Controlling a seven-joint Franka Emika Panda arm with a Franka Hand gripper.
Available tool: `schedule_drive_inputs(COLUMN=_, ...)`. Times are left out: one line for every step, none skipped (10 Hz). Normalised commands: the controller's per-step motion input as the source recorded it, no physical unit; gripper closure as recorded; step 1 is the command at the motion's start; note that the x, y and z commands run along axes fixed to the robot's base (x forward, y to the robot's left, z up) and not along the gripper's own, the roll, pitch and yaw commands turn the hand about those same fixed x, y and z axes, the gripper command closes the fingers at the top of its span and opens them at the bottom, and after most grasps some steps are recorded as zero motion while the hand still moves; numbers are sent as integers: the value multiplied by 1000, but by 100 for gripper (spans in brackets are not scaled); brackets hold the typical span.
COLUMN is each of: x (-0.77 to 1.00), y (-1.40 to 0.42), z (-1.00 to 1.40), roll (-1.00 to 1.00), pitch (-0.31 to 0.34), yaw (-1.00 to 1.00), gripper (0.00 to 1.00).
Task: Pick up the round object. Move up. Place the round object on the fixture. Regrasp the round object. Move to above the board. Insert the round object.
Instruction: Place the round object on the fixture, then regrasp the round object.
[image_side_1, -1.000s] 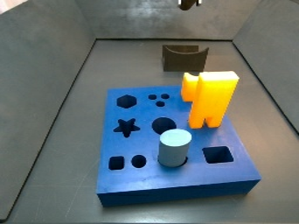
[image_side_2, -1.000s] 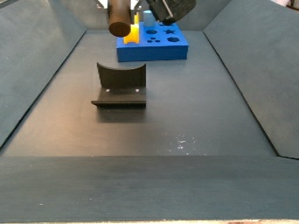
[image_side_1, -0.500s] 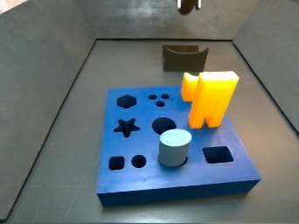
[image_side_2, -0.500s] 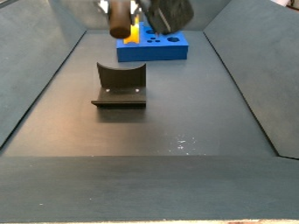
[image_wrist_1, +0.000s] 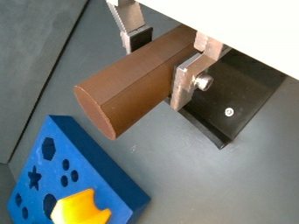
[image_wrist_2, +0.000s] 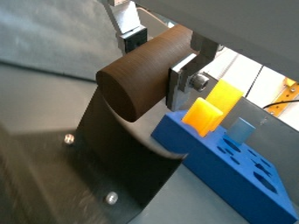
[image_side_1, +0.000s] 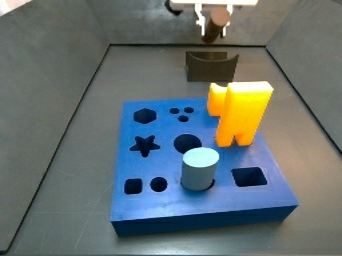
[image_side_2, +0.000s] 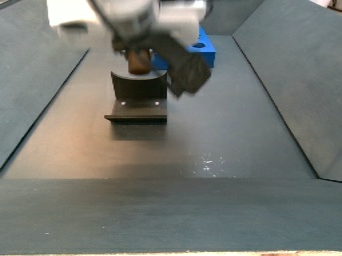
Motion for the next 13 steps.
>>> schedule_drive_inputs(x=188, y=149, z=-1000, roll=-689, pitch=240, yaw=-257, gripper=100)
schedule_drive_inputs(x=184, y=138, z=-935, roll=-543, pitch=171, yaw=-267, gripper=100)
schedule_drive_inputs(x=151, y=110, z=-748, roll=-443, pitch=99, yaw=-262, gripper=100)
schedule_drive_inputs(x=122, y=89, z=-566, roll=-384, pitch=30, yaw=-249, gripper=100)
schedule_drive_inputs(x=96, y=69, z=-323, roll=-332, pitch=-28, yaw=-213, gripper=100)
schedule_drive_inputs(x=94, y=67, z=-200, roll=-312, pitch=-48, yaw=-196, gripper=100)
schedule_drive_inputs(x=0, y=0, z=0, roll=0, pitch=0, yaw=0, gripper=0)
schedule_drive_inputs(x=0, y=0, z=1000, roll=-20, pitch=-57, yaw=4, gripper=0)
schedule_drive_inputs(x=-9, y=2, z=1000, roll=-17, pitch=-46, yaw=11, gripper=0)
schedule_drive_inputs(x=-22, y=4, z=1000, roll=-8, pitch=-26, yaw=22, gripper=0)
schedule_drive_inputs(x=-29, y=7, z=1000, roll=19, pitch=20, yaw=40, gripper=0)
schedule_drive_inputs(x=-33, y=7, z=1000, roll=30, pitch=38, yaw=46, gripper=0)
schedule_drive_inputs(x=-40, y=9, z=924, roll=39, pitch=78, yaw=35, gripper=0)
